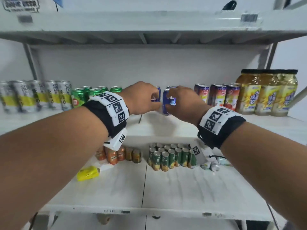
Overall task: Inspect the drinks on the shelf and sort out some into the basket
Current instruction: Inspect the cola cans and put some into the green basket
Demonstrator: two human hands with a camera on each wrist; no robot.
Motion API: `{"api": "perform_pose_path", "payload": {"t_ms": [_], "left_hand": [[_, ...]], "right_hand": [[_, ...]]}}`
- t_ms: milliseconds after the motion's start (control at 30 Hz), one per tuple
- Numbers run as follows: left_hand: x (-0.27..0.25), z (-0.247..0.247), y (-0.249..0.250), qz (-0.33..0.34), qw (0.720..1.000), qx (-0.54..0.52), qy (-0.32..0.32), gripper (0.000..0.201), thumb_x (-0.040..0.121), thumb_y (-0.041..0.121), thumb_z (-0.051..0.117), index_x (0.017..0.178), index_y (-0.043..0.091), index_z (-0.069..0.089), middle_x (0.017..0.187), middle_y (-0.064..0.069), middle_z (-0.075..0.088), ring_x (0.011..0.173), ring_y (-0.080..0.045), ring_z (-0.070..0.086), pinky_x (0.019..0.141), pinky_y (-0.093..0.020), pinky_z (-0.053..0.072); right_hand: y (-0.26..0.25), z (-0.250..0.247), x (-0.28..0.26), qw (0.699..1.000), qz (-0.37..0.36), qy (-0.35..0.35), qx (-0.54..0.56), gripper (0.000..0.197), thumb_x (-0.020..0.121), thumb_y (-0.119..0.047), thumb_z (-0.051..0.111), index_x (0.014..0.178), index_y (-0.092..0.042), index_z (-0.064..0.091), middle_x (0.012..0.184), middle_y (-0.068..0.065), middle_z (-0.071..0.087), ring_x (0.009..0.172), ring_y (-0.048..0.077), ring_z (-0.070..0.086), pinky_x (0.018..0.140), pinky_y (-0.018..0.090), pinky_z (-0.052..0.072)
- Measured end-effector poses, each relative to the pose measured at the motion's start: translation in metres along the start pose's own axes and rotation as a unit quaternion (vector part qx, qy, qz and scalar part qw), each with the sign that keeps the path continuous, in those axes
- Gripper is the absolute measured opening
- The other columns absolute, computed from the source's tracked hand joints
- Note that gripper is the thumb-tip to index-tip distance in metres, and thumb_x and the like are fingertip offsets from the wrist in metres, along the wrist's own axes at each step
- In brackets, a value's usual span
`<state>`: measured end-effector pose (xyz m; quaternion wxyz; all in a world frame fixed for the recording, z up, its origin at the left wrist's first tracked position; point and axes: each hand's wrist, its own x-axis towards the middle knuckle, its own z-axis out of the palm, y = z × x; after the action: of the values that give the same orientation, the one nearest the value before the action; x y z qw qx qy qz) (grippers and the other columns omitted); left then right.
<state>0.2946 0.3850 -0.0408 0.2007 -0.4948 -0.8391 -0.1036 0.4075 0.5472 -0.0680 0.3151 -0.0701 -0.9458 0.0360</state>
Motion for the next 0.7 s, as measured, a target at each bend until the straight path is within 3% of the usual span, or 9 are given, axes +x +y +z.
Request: {"api": "perform_pose_path", "payload": {"t_ms": [100, 200, 333, 433, 533, 633, 700], "left_hand": [[0.024, 0.001, -0.015, -0.028, 1.0, 0.009, -0.004, 0.036, 0.096, 0.049, 0.07, 0.114, 0.018, 0.076, 0.115, -0.002, 0.074, 0.107, -0.026, 0.065, 0.096, -0.044, 0.055], [0.048, 0.005, -0.035, -0.059, 0.998, 0.007, 0.002, 0.038, 0.098, 0.05, 0.069, 0.123, 0.022, 0.074, 0.123, 0.0, 0.071, 0.112, -0.022, 0.063, 0.1, -0.043, 0.054], [0.072, 0.013, -0.062, -0.104, 0.995, -0.001, 0.0, 0.043, 0.099, 0.05, 0.069, 0.131, 0.021, 0.072, 0.13, 0.0, 0.07, 0.117, -0.02, 0.061, 0.097, -0.028, 0.045], [0.082, 0.018, -0.084, -0.137, 0.99, -0.032, -0.006, 0.044, 0.099, 0.05, 0.07, 0.134, 0.023, 0.073, 0.133, 0.001, 0.069, 0.113, -0.015, 0.059, 0.093, -0.023, 0.039], [0.089, 0.021, -0.106, -0.154, 0.988, -0.026, -0.016, 0.047, 0.098, 0.052, 0.07, 0.136, 0.025, 0.071, 0.136, 0.002, 0.067, 0.121, -0.018, 0.06, 0.096, -0.025, 0.041], [0.096, 0.024, -0.128, -0.159, 0.987, -0.02, -0.022, 0.047, 0.097, 0.052, 0.07, 0.136, 0.026, 0.07, 0.139, 0.002, 0.066, 0.126, -0.02, 0.06, 0.099, -0.028, 0.043], [0.101, 0.027, -0.137, -0.157, 0.986, -0.037, -0.025, 0.046, 0.096, 0.052, 0.069, 0.134, 0.026, 0.07, 0.138, 0.004, 0.065, 0.125, -0.019, 0.06, 0.098, -0.027, 0.042]], "right_hand": [[0.019, 0.006, 0.044, 1.0, 0.004, -0.01, -0.001, 0.03, 0.087, -0.032, 0.067, 0.113, -0.017, 0.069, 0.104, 0.01, 0.063, 0.099, 0.032, 0.062, 0.087, 0.039, 0.053], [0.03, 0.016, 0.085, 1.0, -0.007, -0.012, 0.013, 0.038, 0.088, -0.036, 0.068, 0.123, -0.019, 0.067, 0.115, 0.009, 0.065, 0.106, 0.029, 0.062, 0.09, 0.036, 0.052], [0.033, 0.039, 0.138, 0.999, -0.026, -0.034, 0.026, 0.044, 0.089, -0.043, 0.069, 0.127, -0.019, 0.066, 0.121, 0.008, 0.064, 0.111, 0.027, 0.06, 0.087, 0.031, 0.047], [0.027, 0.058, 0.168, 0.998, -0.025, -0.056, 0.025, 0.046, 0.088, -0.042, 0.07, 0.126, -0.017, 0.066, 0.122, 0.008, 0.064, 0.114, 0.026, 0.059, 0.085, 0.03, 0.046], [0.018, 0.073, 0.188, 0.995, -0.016, -0.094, -0.025, 0.04, 0.088, -0.042, 0.067, 0.115, -0.012, 0.068, 0.115, 0.009, 0.067, 0.108, 0.028, 0.062, 0.085, 0.035, 0.054], [0.013, 0.086, 0.2, 0.991, 0.012, -0.112, -0.066, 0.026, 0.086, -0.038, 0.067, 0.084, -0.014, 0.058, 0.091, 0.005, 0.063, 0.086, 0.025, 0.063, 0.061, 0.031, 0.047], [0.011, 0.093, 0.203, 0.988, 0.037, -0.122, -0.083, 0.024, 0.084, -0.033, 0.069, 0.078, -0.015, 0.055, 0.083, 0.004, 0.061, 0.076, 0.022, 0.06, 0.054, 0.028, 0.042]]}}
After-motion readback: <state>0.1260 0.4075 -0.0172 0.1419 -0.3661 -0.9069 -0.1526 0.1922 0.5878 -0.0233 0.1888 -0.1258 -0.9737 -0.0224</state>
